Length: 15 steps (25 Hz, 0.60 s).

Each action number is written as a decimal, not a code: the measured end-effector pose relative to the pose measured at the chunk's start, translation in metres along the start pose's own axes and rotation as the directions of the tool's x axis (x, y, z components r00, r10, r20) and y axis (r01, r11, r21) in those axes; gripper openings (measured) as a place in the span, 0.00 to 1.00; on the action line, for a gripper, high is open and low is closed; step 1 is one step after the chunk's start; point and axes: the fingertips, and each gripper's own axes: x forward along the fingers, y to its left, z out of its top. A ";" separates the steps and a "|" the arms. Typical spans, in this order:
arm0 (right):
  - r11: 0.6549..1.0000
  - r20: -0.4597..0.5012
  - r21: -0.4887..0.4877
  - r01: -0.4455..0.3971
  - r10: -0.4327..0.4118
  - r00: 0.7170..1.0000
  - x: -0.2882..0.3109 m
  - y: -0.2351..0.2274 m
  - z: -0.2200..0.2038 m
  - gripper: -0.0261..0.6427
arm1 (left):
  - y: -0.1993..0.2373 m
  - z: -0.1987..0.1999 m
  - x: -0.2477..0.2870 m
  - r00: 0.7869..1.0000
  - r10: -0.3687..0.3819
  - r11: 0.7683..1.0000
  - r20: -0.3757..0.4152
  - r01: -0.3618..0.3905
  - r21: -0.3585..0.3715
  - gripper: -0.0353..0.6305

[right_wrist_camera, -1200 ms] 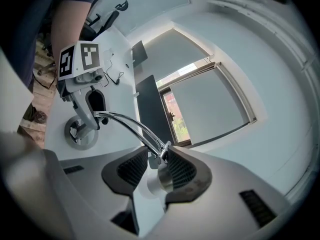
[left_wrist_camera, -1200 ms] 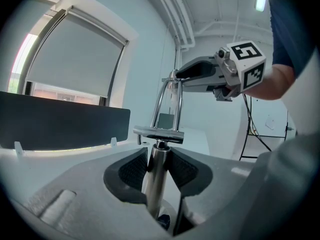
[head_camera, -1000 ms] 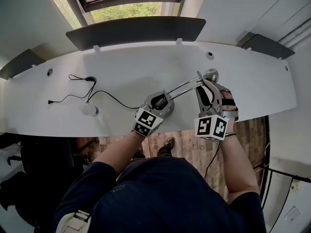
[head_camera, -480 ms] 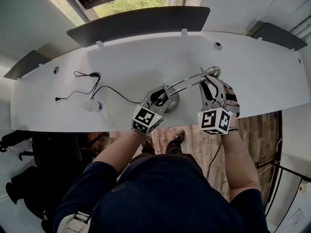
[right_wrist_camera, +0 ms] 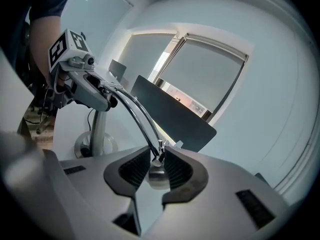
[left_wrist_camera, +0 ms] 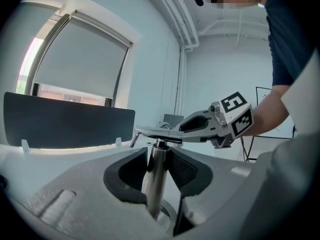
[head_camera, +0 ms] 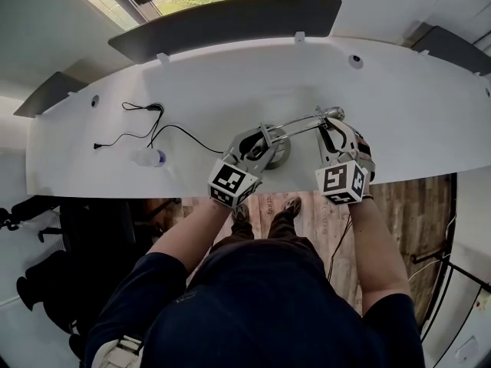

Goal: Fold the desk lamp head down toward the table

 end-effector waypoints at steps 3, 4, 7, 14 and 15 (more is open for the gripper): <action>0.998 -0.015 0.050 -0.037 0.038 0.999 0.008 0.014 -0.009 0.17 | 0.000 -0.001 -0.002 1.000 0.003 1.000 -0.004 -0.003 -0.002 0.24; 0.997 -0.017 0.067 -0.046 0.047 0.999 0.011 0.019 -0.013 0.17 | 0.000 -0.002 -0.002 1.000 0.006 1.000 -0.006 -0.006 -0.004 0.24; 0.991 -0.013 0.118 -0.058 0.060 0.998 0.016 0.028 -0.019 0.16 | -0.001 -0.002 -0.001 1.000 0.013 1.000 -0.012 -0.013 -0.004 0.24; 0.971 0.007 0.223 -0.085 0.086 0.996 0.027 0.048 -0.027 0.16 | -0.001 -0.003 -0.001 1.000 0.015 1.000 -0.023 -0.015 -0.008 0.24; 0.966 0.011 0.241 -0.088 0.088 0.996 0.028 0.050 -0.027 0.15 | -0.001 -0.003 -0.001 1.000 0.015 1.000 -0.024 -0.015 -0.008 0.24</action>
